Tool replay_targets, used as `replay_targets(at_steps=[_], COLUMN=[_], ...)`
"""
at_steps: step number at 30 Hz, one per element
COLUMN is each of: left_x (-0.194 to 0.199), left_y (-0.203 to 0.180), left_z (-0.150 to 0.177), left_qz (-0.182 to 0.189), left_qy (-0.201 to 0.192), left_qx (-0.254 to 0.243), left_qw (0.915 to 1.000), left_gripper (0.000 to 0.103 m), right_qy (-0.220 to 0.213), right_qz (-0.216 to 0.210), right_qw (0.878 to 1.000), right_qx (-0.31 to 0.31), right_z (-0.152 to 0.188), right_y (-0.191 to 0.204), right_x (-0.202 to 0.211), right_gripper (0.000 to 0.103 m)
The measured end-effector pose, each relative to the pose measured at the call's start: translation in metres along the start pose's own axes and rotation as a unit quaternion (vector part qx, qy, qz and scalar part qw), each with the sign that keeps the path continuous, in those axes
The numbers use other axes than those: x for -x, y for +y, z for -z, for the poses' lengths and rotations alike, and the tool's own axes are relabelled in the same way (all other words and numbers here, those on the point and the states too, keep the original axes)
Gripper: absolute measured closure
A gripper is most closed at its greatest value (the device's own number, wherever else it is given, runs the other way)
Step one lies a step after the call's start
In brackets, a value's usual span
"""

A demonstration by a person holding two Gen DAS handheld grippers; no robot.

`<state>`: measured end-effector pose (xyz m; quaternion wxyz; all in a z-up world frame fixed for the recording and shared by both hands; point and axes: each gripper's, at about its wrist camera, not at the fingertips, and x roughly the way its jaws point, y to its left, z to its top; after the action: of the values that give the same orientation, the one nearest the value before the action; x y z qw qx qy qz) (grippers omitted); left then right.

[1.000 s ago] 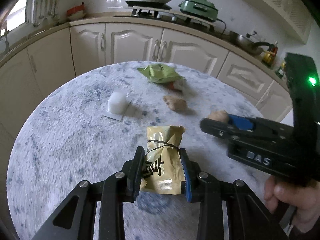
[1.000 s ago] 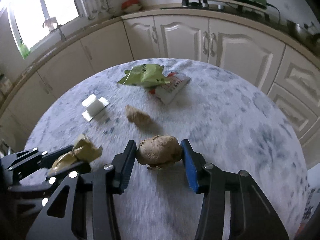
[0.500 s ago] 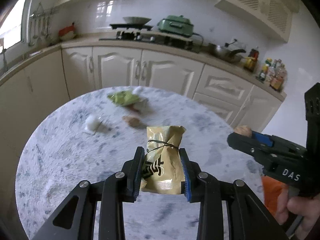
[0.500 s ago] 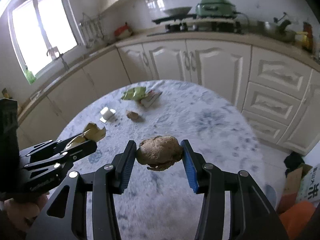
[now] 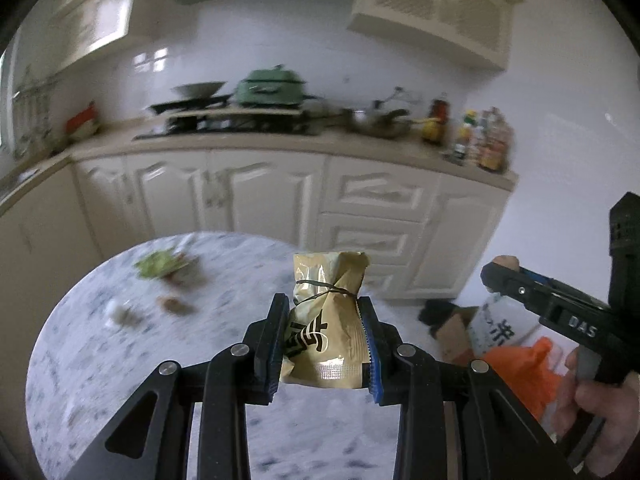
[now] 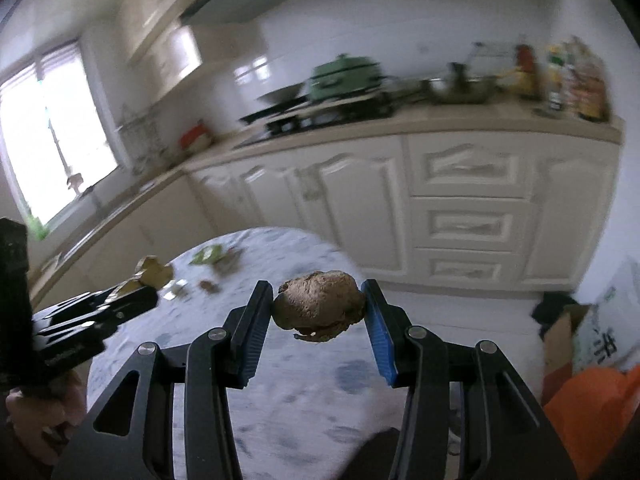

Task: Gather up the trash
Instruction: 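Carry the gold wrapper and brown lump in both tools over the blue bin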

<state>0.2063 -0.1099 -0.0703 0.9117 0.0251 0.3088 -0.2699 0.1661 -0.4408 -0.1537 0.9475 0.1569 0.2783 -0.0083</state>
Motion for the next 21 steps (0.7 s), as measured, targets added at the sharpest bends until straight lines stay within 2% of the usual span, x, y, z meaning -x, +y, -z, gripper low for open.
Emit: replay_targets(at_steps=[4, 12, 21], left_x=[-0.018, -0.076, -0.167], left_y=[-0.037, -0.102, -0.162], left_z=[-0.007, -0.017, -0.031], left_qz=[0.034, 0.097, 0.138], left_qy=[0.004, 0.037, 0.096], left_qx=[-0.024, -0.05, -0.078], left_qw=[0.9991, 0.9933, 0.9827], left_gripper=[0.073, 0.073, 0.073], right_qy=[-0.012, -0.016, 0.016], right_qz=[0.051, 0.129, 0.161], right_qw=[0.998, 0.987, 0.977], right_qx=[-0.037, -0.09, -0.138], right_z=[0.004, 0.017, 0.038], right_y=[-0.052, -0.134, -0.201], right_x=[0.025, 0.059, 0.043], right_gripper=[0.056, 0.056, 0.056])
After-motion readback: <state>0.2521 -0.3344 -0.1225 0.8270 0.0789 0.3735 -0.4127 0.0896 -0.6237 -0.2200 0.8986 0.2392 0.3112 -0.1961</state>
